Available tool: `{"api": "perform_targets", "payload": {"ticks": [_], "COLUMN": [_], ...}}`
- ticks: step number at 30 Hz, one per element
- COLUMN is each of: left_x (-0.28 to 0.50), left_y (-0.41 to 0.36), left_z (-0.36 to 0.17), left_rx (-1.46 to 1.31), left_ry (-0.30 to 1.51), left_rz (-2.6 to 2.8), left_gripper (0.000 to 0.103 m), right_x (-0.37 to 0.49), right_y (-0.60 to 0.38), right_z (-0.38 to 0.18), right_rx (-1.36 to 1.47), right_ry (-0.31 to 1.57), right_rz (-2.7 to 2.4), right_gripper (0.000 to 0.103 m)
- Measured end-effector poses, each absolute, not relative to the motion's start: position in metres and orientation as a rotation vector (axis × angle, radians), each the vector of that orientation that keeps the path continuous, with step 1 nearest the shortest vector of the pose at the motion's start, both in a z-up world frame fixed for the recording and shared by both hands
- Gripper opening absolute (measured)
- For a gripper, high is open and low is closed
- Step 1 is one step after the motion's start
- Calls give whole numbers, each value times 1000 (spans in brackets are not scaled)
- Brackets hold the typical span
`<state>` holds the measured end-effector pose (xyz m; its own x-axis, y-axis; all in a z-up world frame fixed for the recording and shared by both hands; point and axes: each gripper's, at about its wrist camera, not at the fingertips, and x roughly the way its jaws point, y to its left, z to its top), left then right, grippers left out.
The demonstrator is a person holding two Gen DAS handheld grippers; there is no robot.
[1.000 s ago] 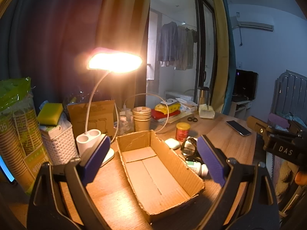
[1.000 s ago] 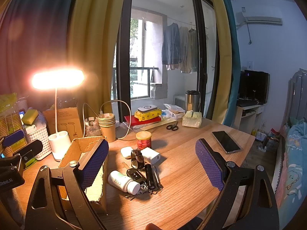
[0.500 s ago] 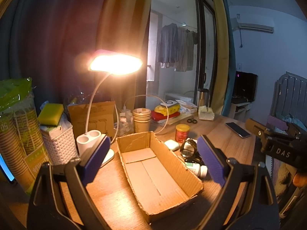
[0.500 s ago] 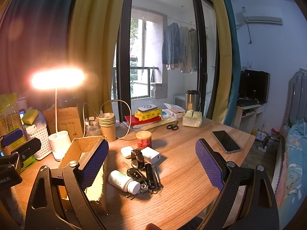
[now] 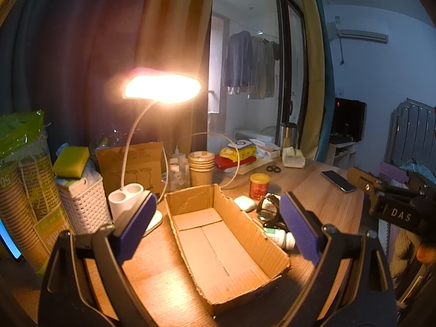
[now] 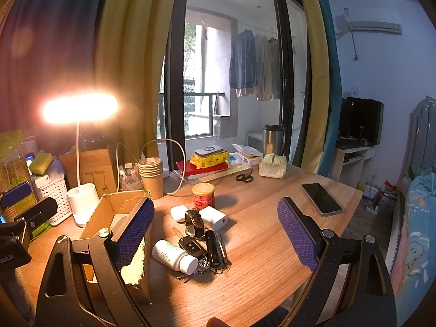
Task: Organize rigid objects
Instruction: 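Move the left tool to the cardboard box edge while the right tool approaches the pill bottle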
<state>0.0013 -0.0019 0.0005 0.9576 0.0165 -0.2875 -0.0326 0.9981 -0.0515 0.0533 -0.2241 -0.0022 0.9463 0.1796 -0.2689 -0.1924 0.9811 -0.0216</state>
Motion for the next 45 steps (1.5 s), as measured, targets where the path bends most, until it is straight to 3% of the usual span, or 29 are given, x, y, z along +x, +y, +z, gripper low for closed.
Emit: {"api": "perform_targets", "payload": {"ticks": [40, 42, 45], "left_x": [79, 81, 85], "left_y": [22, 23, 27], "left_z": [-111, -115, -119], "left_rx": [-146, -153, -175], "left_ry": [754, 776, 799], "left_rz": [40, 36, 36], "left_gripper": [93, 91, 81], "right_x": [111, 112, 113], "right_y": [-222, -223, -224], "right_z": [-74, -76, -81], "right_rx": [-58, -59, -57], "right_ry": [504, 511, 523], "right_rz": [194, 194, 190], "right_gripper": [94, 94, 94]}}
